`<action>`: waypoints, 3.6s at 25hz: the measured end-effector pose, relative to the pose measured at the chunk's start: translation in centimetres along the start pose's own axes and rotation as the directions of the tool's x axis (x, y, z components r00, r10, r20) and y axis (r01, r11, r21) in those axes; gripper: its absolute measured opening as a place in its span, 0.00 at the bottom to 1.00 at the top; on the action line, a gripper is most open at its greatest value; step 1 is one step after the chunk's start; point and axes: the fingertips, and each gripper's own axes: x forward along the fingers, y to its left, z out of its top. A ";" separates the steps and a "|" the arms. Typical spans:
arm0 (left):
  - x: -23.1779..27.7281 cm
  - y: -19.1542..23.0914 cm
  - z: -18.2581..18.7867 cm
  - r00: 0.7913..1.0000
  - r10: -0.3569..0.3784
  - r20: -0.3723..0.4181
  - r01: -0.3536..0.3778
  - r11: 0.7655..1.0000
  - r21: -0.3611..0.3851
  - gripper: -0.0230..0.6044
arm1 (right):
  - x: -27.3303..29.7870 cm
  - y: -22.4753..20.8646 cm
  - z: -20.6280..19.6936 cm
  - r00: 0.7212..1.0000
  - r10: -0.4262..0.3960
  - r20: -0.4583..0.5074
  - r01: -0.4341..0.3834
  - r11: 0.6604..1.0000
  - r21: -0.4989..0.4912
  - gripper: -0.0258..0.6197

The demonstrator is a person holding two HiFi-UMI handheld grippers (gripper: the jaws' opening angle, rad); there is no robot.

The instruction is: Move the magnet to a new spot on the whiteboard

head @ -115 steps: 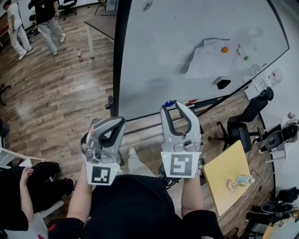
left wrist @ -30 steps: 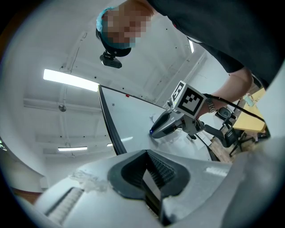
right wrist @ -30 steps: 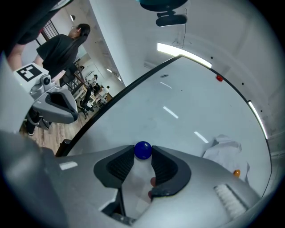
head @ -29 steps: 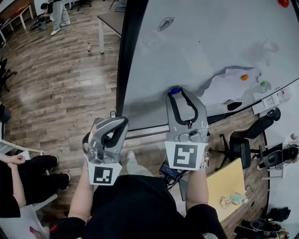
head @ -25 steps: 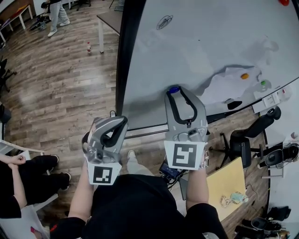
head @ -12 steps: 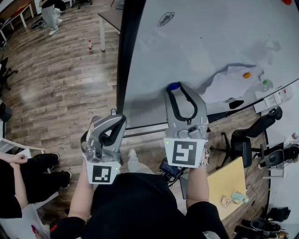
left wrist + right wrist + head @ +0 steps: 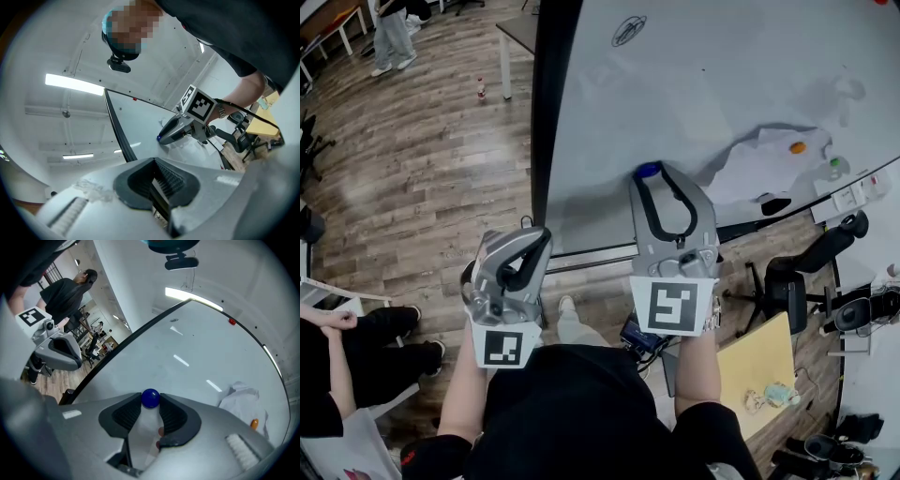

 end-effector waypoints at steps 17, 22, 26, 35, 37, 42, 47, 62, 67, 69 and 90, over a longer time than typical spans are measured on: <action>-0.1 -0.1 0.2 1.000 0.005 -0.006 -0.005 1.000 0.000 0.04 | -0.1 0.5 -0.2 0.999 0.047 0.012 -0.047 0.999 -0.001 0.32; -0.1 -0.4 0.6 1.000 0.001 -0.001 -0.001 1.000 0.001 0.04 | -0.8 0.2 -0.5 0.999 0.035 0.002 -0.035 0.999 0.002 0.32; -0.2 -0.9 1.1 1.000 -0.007 0.004 0.007 1.000 0.002 0.04 | -1.6 0.0 -0.7 1.000 0.031 -0.005 -0.030 0.999 0.028 0.32; -1.4 -1.6 2.5 1.000 -0.028 0.012 0.028 1.000 0.008 0.04 | -4.2 -0.1 0.8 0.999 -0.016 0.049 0.013 0.998 0.063 0.20; -1.7 -1.9 2.8 0.999 -0.034 0.014 0.034 0.999 0.007 0.04 | -4.9 0.0 1.3 0.997 -0.033 0.067 0.027 0.997 0.076 0.17; -2.6 -2.2 3.9 0.998 -0.049 0.034 0.049 0.999 0.015 0.04 | -6.5 1.1 1.8 0.997 -0.042 0.063 0.035 0.993 0.111 0.12; -3.6 -2.6 5.0 0.997 -0.064 0.051 0.063 0.998 0.017 0.04 | -8.2 2.2 2.6 0.994 -0.077 0.077 0.065 0.987 0.146 0.06; -5.7 -3.4 6.5 0.993 -0.094 0.072 0.094 0.996 0.013 0.04 | -11.2 8.0 3.1 0.999 -0.013 0.050 0.003 0.979 0.204 0.04; -6.6 -3.2 6.2 0.994 -0.090 0.063 0.090 0.996 0.003 0.04 | -11.9 10.1 3.0 0.999 0.007 0.048 -0.019 0.970 0.242 0.04; -6.9 -3.1 6.1 0.994 -0.090 0.060 0.090 0.996 0.001 0.04 | -12.1 10.8 3.0 0.999 0.011 0.049 -0.023 0.969 0.247 0.04; -8.0 -2.7 5.8 0.995 -0.082 0.059 0.083 0.996 -0.022 0.04 | -12.8 12.6 4.2 0.995 -0.017 0.099 -0.005 0.977 0.215 0.04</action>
